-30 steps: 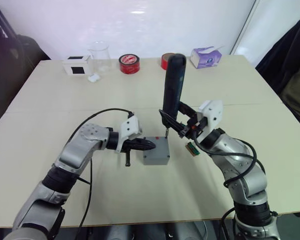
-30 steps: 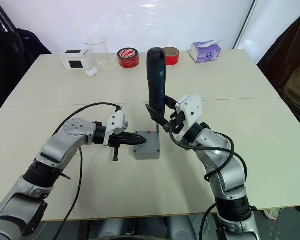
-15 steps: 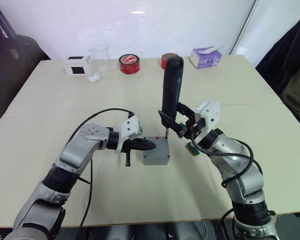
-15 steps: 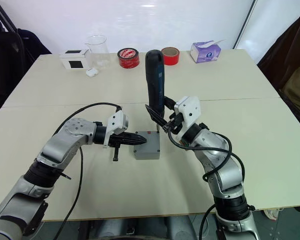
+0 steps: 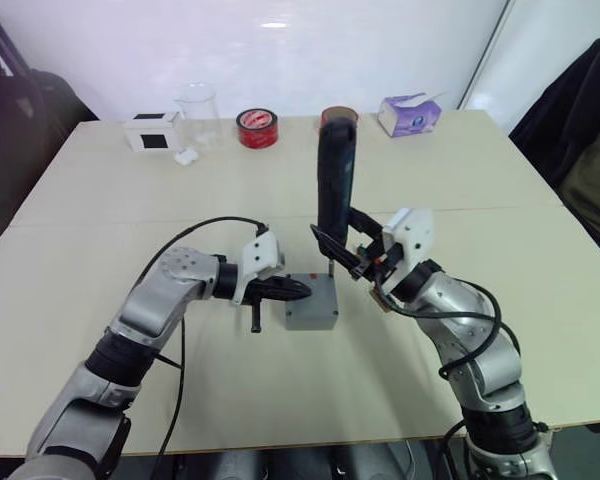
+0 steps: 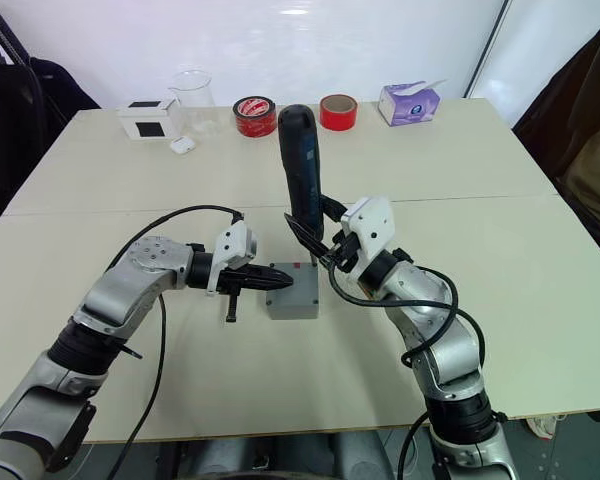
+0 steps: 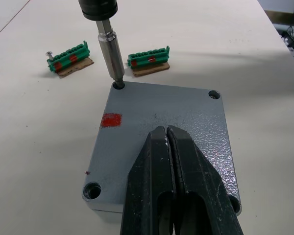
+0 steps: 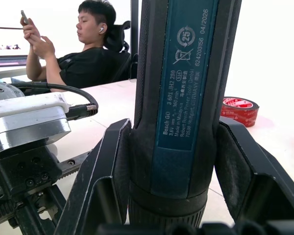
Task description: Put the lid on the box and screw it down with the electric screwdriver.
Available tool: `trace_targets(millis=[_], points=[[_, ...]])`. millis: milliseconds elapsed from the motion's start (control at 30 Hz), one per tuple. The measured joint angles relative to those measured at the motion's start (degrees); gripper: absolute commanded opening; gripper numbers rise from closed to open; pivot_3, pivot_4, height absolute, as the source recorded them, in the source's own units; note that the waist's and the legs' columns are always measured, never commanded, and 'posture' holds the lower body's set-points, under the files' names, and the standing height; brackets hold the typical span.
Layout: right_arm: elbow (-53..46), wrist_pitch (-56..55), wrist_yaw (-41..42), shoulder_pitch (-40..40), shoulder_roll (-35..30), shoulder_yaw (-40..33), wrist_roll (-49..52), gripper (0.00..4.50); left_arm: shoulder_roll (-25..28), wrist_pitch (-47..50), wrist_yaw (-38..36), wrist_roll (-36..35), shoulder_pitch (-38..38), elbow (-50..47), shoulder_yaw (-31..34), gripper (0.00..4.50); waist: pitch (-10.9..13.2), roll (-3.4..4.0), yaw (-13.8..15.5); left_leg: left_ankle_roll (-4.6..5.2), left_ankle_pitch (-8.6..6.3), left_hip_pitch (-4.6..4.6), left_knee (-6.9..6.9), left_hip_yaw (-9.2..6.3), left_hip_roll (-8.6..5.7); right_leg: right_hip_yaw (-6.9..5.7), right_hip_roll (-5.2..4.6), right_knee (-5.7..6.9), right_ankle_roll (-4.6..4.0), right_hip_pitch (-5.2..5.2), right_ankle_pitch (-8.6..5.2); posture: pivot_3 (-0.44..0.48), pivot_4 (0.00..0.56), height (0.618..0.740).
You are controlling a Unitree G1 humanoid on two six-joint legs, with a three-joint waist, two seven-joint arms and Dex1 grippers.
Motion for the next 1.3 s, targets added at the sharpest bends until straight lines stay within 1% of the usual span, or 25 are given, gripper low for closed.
trace_targets(millis=[433, 833, 933, 1067, 1200, 1300], points=[[1.0, -0.3, 0.5, -1.0, -0.3, -0.1, -0.3, 1.87, 0.0, 0.9, 0.3, 0.0, 0.0, -0.2, 0.0, 0.0, 0.0, 0.0, 0.0, -0.01, 0.01, 0.0, 0.0, 0.0, 0.0, 0.0, -0.01, 0.01, 0.0, 0.0, 0.0, 0.0, 0.15, 0.74], [0.2, -0.2, 1.0, 0.5, -1.0, -0.7, 1.3, 1.87, 0.0, 0.9, 0.4, 0.0, 0.0, -0.2, 0.0, 0.0, 0.0, -0.01, 0.0, -0.01, 0.01, 0.06, 0.01, 0.0, 0.0, 0.0, -0.01, 0.01, 0.0, 0.06, 0.0, 0.0, 0.15, 0.74], [-0.7, 0.1, 0.5, 2.0, -0.9, -0.6, 1.5, 1.87, -0.1, 0.9, 0.4, 0.0, 0.0, -0.2, 0.0, 0.0, 0.0, -0.03, 0.0, -0.01, 0.01, 0.11, 0.01, 0.0, 0.0, 0.0, -0.01, 0.01, 0.0, 0.12, 0.0, 0.0, 0.15, 0.74], [-1.2, -0.2, 0.1, 3.4, -1.0, 0.0, 0.8, 1.87, -0.1, 0.9, 0.4, 0.5, 0.0, 0.0, 0.0, 0.0, -0.1, -0.06, 0.0, -0.01, 0.0, 0.35, 0.0, 0.0, 0.0, 0.0, 0.01, 0.01, 0.0, 0.35, -0.01, 0.0, 0.15, 0.74], [-1.4, 0.3, -0.6, 4.0, -1.3, 1.0, -0.6, 1.87, -0.1, 0.9, 0.4, 1.2, 0.0, 0.4, 0.0, 0.0, -0.1, -0.08, 0.0, 0.01, -0.01, 0.92, -0.1, 0.0, 0.02, 0.01, 0.05, -0.09, -0.02, 0.93, -0.04, 0.0, 0.15, 0.74], [-1.7, 1.2, -1.3, 4.0, -1.6, 1.2, -1.1, 1.87, -0.1, 0.9, 0.4, 1.6, 0.1, 0.5, -0.1, 0.0, -0.2, -0.14, 0.0, 0.03, -0.03, 1.17, -0.11, -0.01, 0.04, 0.0, 0.07, -0.14, -0.04, 1.2, -0.05, 0.0, 0.15, 0.74]])
